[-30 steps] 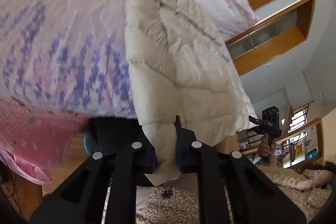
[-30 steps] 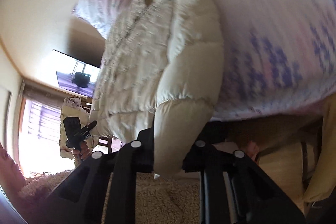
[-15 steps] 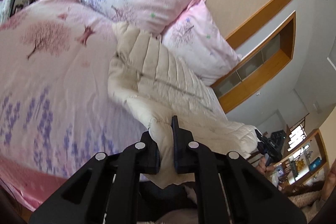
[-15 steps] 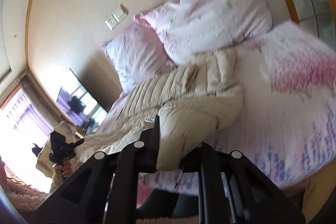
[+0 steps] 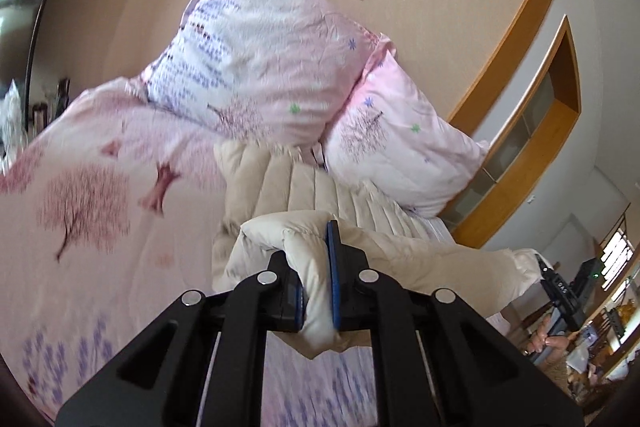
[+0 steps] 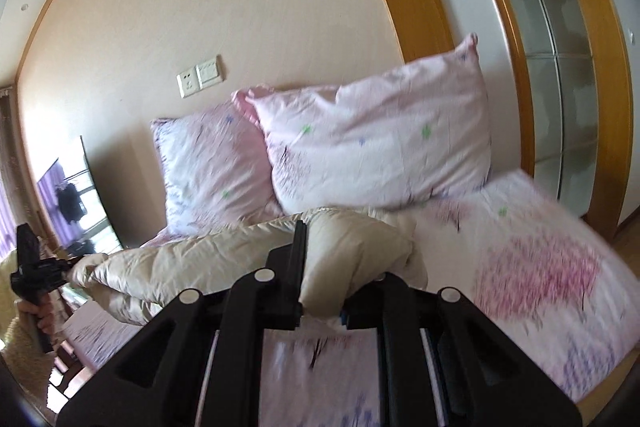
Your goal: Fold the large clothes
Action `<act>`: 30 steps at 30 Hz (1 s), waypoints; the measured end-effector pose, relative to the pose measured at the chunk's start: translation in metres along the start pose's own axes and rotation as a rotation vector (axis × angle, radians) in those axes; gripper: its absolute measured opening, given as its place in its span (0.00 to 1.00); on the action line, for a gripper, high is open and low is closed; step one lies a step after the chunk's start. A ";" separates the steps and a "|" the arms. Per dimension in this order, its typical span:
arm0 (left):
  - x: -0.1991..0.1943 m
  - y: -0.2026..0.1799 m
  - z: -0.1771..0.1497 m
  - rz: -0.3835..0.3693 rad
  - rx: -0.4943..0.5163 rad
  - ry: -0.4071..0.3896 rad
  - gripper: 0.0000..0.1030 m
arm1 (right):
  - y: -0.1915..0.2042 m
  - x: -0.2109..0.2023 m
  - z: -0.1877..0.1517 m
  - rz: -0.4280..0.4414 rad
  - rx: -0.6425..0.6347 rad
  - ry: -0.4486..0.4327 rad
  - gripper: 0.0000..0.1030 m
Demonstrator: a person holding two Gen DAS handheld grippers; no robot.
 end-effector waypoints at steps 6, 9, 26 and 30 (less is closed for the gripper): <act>0.024 -0.011 0.062 0.074 0.067 -0.030 0.08 | 0.005 0.034 0.049 -0.062 -0.012 -0.072 0.13; 0.048 -0.009 0.095 0.094 0.080 -0.051 0.08 | 0.001 0.061 0.074 -0.075 0.023 -0.099 0.13; 0.196 0.075 0.138 0.070 -0.150 0.128 0.08 | -0.068 0.265 0.071 -0.221 0.219 0.220 0.13; 0.215 0.092 0.138 0.024 -0.227 0.166 0.08 | -0.088 0.296 0.067 -0.205 0.331 0.312 0.32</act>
Point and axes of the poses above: each gripper's, at about its wrist camera, not at the fingertips, and x roughly the way its jaws point, y to its left, z to its top, the point moved 3 cm from there along x, roughly the way its jaws point, and after that the axes turned 11 degrees about y, right-handed, at the moved point
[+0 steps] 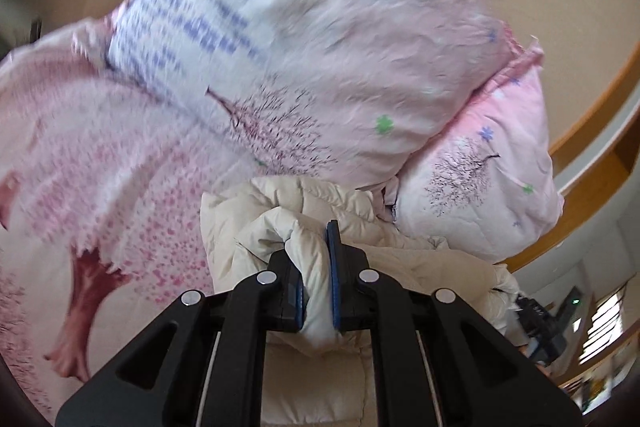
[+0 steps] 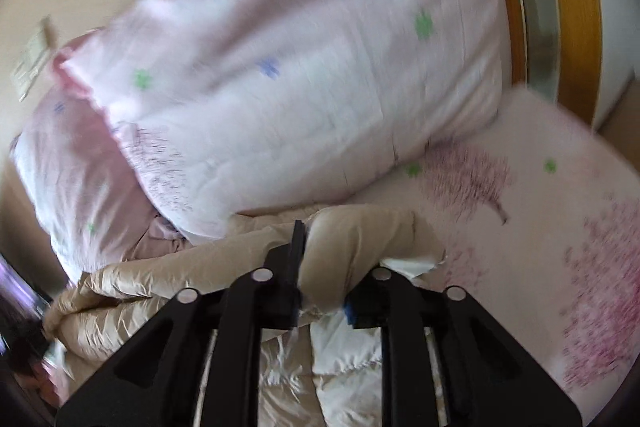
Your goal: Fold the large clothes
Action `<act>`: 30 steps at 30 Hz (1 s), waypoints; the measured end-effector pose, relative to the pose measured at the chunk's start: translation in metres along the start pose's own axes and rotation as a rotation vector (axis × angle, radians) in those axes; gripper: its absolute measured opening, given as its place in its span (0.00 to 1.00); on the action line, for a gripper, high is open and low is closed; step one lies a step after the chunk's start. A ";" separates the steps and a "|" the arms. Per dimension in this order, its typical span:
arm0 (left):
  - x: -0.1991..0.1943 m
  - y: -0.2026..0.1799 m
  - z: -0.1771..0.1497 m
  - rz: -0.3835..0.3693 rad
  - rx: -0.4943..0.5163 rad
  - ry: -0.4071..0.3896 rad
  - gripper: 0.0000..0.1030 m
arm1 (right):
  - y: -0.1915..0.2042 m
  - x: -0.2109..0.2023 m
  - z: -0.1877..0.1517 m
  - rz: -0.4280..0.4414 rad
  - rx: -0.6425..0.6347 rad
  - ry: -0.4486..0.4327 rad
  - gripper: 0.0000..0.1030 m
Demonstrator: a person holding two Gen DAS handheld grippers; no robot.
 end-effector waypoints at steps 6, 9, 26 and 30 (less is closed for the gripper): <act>0.014 0.003 0.011 -0.048 -0.059 0.043 0.32 | -0.012 0.042 0.029 0.118 0.178 0.125 0.66; 0.008 0.008 0.016 -0.106 -0.115 0.031 0.58 | -0.018 0.046 0.035 0.174 0.220 0.184 0.66; 0.006 0.022 -0.015 0.138 0.009 0.082 0.30 | -0.046 0.039 0.004 0.059 0.041 0.299 0.12; 0.006 0.013 -0.018 0.154 0.067 0.079 0.10 | -0.033 0.014 0.005 0.089 0.005 0.205 0.09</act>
Point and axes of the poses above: each gripper's, at about its wrist camera, not at the fingertips, and x roughly the way its jaws point, y to its left, z to its top, the point moved 3 cm from there along x, roughly the way its jaws point, and after that the axes turned 11 degrees about y, right-handed, at the moved point
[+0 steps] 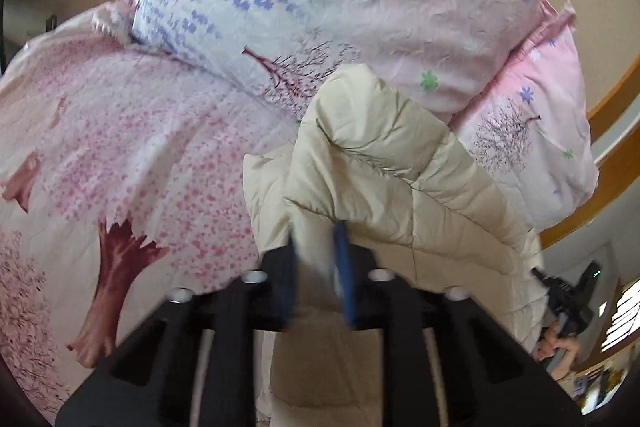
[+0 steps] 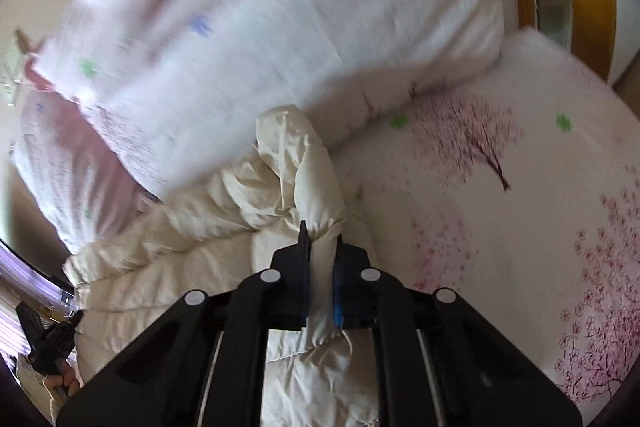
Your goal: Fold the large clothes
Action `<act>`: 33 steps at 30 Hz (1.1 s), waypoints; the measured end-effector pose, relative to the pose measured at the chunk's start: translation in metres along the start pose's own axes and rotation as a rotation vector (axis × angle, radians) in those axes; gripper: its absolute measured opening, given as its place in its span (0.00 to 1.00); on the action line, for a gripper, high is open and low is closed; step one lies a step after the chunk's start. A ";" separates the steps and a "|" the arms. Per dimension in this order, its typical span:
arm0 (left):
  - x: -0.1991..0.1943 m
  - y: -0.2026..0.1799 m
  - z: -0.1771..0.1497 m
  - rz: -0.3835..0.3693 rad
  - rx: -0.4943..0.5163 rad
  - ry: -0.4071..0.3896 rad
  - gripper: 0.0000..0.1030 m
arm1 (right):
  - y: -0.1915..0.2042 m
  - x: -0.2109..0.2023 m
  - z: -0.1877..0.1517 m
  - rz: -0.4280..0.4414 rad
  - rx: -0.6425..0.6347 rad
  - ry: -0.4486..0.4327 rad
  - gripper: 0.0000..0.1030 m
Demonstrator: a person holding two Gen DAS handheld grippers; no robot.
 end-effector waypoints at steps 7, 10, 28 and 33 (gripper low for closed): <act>-0.009 0.006 -0.013 0.013 0.032 -0.002 0.06 | -0.002 -0.004 -0.011 -0.061 -0.016 0.001 0.09; -0.009 0.013 -0.015 0.016 0.021 -0.002 0.06 | -0.007 0.011 -0.014 -0.088 -0.003 0.031 0.09; -0.039 -0.018 -0.020 0.017 0.102 -0.157 0.07 | 0.022 -0.011 -0.020 -0.093 -0.102 -0.037 0.31; 0.000 -0.035 -0.020 0.013 0.134 -0.040 0.07 | 0.016 0.025 -0.018 -0.127 -0.071 0.074 0.29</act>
Point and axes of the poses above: each gripper's, at about its wrist camera, not at the fingertips, and x roughly the way its jaws point, y to its left, z to its top, the point moved 3 cm from there along x, roughly the way its jaws point, and after that the axes turned 11 degrees about y, right-handed, at the moved point
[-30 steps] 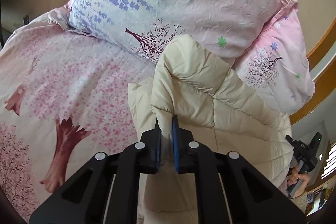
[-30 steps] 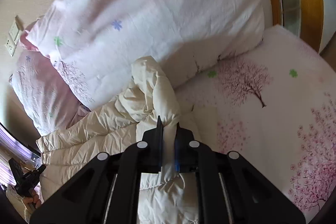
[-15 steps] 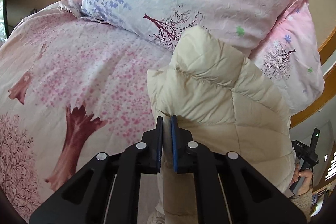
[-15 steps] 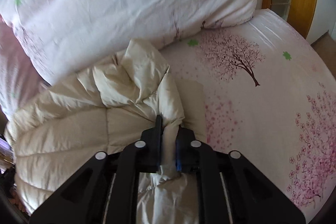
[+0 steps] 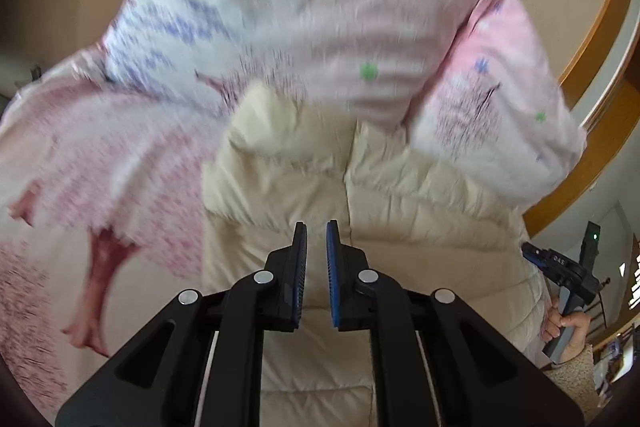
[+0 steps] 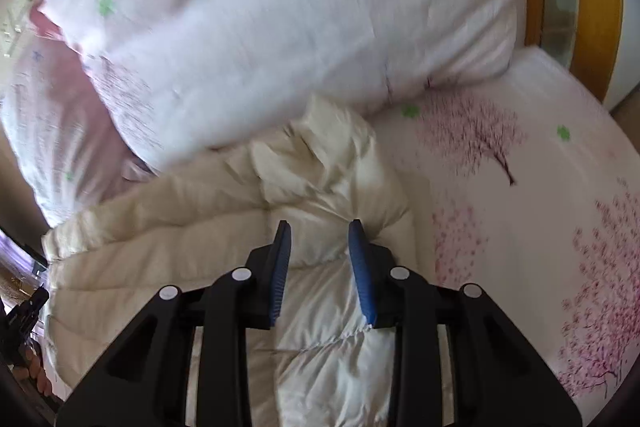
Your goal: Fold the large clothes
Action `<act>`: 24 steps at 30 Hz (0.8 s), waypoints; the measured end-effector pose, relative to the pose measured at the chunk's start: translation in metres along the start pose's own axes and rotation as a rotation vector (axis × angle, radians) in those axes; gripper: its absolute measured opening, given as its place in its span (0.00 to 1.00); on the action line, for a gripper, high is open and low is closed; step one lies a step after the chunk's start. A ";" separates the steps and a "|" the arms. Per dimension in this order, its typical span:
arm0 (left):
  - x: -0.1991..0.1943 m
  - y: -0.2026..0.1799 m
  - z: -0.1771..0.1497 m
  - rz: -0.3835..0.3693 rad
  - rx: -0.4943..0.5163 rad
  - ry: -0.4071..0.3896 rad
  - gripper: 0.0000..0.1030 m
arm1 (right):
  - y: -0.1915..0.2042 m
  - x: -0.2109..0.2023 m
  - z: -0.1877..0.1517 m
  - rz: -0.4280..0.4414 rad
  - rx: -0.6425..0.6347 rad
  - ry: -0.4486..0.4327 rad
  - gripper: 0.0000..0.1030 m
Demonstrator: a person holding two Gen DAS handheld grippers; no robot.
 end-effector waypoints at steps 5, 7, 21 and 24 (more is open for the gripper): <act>0.030 0.016 -0.001 0.006 -0.068 0.064 0.07 | -0.006 0.028 0.001 -0.039 0.033 0.086 0.28; 0.035 0.018 -0.002 0.013 -0.084 0.074 0.07 | -0.006 0.034 0.003 -0.058 0.028 0.101 0.28; 0.019 0.009 -0.019 0.022 -0.077 0.069 0.11 | -0.011 0.011 -0.024 -0.026 -0.023 0.135 0.36; 0.004 0.011 -0.025 -0.038 -0.087 0.057 0.27 | -0.012 -0.018 -0.027 0.040 0.003 0.094 0.48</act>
Point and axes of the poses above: each gripper's, at about its wrist camera, not at the fingertips, and x roughly the way its jaws point, y to its left, z to its top, the point moved 3 cm from there along x, roughly the way its jaws point, and after that the axes turned 11 degrees about y, right-handed, at the moved point
